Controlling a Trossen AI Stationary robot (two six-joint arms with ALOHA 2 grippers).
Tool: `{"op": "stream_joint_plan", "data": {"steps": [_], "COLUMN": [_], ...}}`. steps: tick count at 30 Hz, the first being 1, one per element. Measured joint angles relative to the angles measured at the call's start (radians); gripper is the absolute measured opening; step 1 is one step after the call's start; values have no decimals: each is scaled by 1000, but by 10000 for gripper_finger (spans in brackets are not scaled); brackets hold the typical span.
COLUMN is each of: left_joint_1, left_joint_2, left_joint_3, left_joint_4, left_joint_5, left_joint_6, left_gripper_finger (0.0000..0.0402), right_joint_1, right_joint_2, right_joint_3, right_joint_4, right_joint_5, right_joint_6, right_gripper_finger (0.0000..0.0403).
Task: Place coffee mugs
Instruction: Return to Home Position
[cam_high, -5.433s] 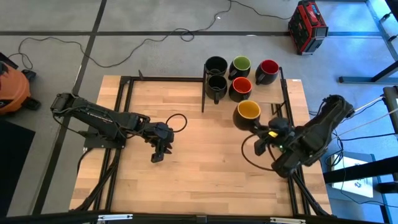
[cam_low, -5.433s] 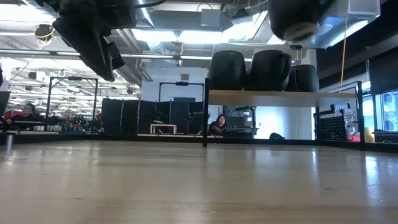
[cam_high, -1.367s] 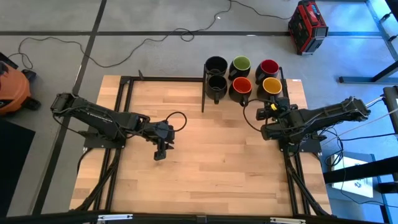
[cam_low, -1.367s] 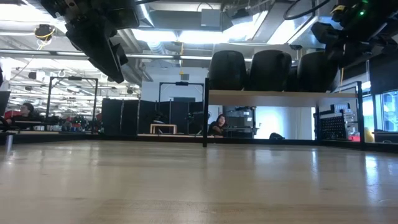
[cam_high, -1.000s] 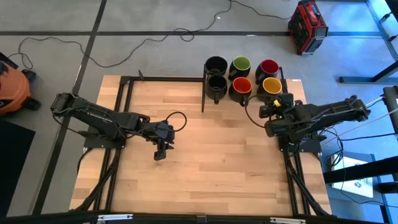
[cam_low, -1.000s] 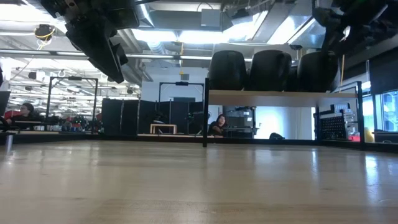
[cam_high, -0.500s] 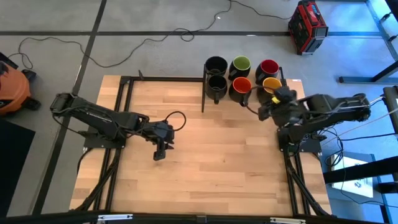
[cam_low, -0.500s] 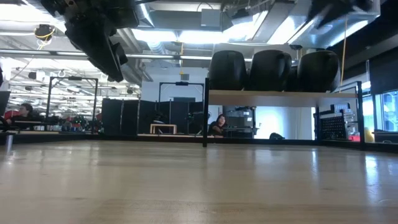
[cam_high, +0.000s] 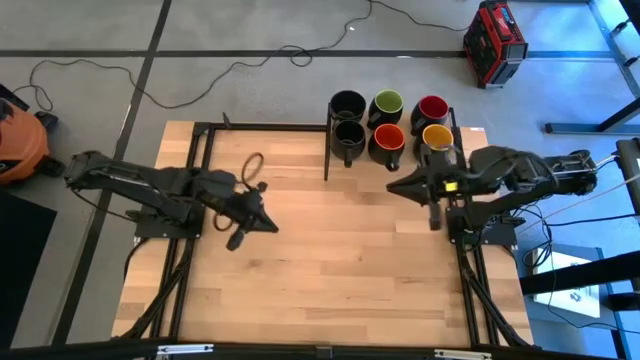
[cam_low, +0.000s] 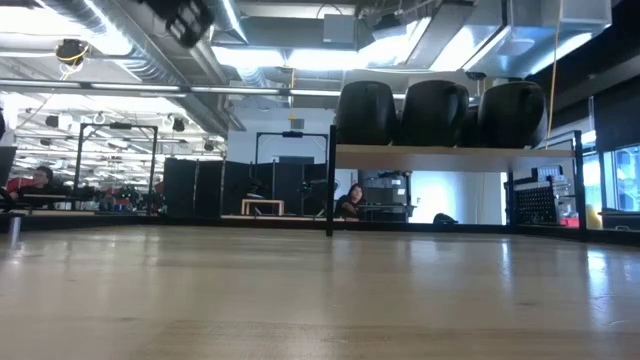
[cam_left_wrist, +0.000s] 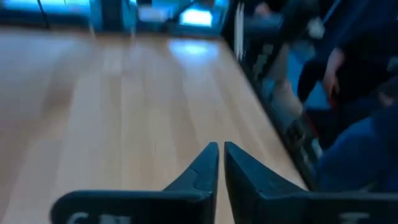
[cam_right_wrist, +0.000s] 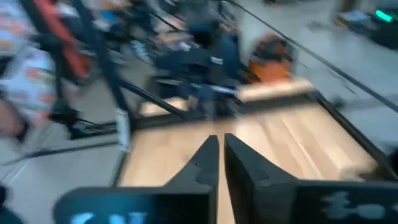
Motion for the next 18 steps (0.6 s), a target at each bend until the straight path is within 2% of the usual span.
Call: {"op": "stream_joint_plan", "data": {"steps": [2,5,12,18], "left_joint_1": [26,68,119,120], "left_joint_2": [-39,-94,-198,-238], "left_joint_3": [0,0,-2,-2], "left_joint_4": [35,67,68,70], "left_joint_5": [9,8,-80,-167], "left_joint_6": [8,10,9,9], "left_gripper_finger": [8,4,19,25], "right_joint_1": [0,0,1,0], "right_joint_2": [-25,-81,-316,-500], "right_joint_3": [-21,-86,-324,-495], "right_joint_4": [60,151,254,250], "right_joint_5": [-58,-103,-111,-66], "right_joint_6": [-40,-62,-34,36], "right_gripper_finger": [12,26,3,16]}}
